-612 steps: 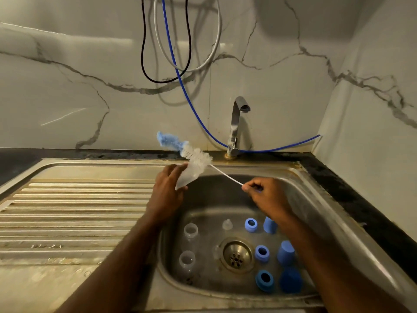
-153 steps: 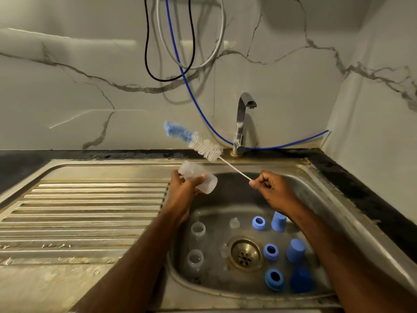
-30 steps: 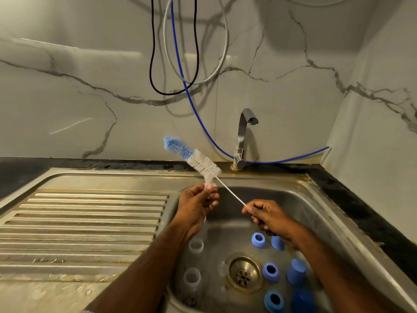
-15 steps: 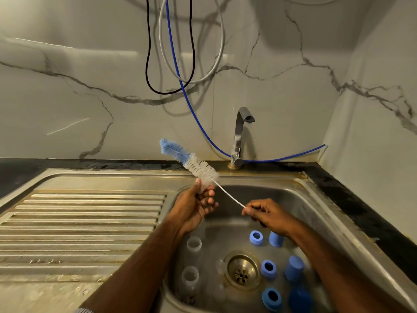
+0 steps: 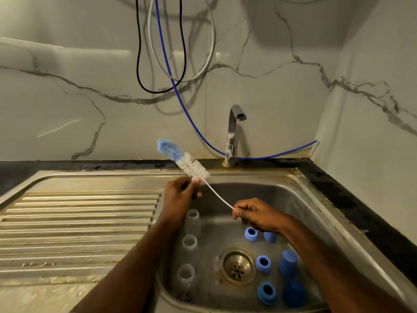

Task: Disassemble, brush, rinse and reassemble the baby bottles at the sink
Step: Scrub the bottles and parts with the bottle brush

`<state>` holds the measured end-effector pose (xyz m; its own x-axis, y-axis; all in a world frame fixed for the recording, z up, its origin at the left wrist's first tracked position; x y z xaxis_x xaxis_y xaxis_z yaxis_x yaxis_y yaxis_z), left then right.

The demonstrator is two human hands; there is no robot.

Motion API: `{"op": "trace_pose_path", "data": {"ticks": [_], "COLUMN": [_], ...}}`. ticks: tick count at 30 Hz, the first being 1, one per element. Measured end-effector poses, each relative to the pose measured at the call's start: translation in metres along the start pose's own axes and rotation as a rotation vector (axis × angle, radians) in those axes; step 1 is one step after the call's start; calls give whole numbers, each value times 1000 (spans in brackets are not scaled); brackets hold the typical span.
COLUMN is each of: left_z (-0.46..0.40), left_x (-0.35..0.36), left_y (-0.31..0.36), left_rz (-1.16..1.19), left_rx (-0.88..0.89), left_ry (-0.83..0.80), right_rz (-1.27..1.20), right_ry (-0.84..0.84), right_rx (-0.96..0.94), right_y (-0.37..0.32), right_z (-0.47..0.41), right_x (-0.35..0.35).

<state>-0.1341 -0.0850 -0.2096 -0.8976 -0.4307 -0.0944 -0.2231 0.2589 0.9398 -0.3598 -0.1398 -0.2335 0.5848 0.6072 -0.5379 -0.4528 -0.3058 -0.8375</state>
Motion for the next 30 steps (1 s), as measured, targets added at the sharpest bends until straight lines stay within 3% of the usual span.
{"op": "trace_pose_path", "data": {"ticks": [2,4,6,7,9,12,13,15,17,21,23,25,27,30], "left_z": [0,2,2,1,1,2,4,4,0,2,2,1,-1,1], "left_x": [4,8,14,16,16,2,-1,-4,-4,-1,4,8,6,-6], "left_y": [-9,-13,-11,-9,-1,15,20,19,10,-7,-7,-8,-7,3], "left_rz": [334,524,644,655,465,-213,-366,-434,-222,541,720,754,484,-269], "left_rx": [-272,-518,-584,-545,-289,178,274,310,133,-430,-534,-541,-367,88], "left_ry": [-159,-283,-307,-274,-169,85,153,171,29,-304,-360,-318,-214,82], "right_rz": [147,222,203,159,-18,-254,-264,-170,16,238,178,41,-63,-161], "right_ry": [63,101,99,75,-33,-180,-190,-117,10,124,81,-33,-138,-209], "right_rx": [-20,-23,-21,-14,17,87,91,55,1,-31,-25,34,72,96], "right_y": [4,5,0,-4,-9,-10,-10,-10,-7,0,-3,-5,-8,-13], "right_z": [0,1,4,4,7,12,12,8,3,2,5,9,12,12], "right_x": [-6,-11,-12,-9,-1,6,7,8,6,-8,-8,-2,4,11]}}
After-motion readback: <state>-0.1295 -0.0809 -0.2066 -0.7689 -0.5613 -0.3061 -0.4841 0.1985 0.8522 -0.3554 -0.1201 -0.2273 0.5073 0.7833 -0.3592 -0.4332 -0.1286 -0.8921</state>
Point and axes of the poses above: each hand's wrist, its own z-axis away from the middle knuckle, its own x-axis out of the palm, y = z × x, the point moved 5 cm from there along -z, towards the middle knuckle, and after that the axes turned 1 degree about -z, right-handed, at the moved point
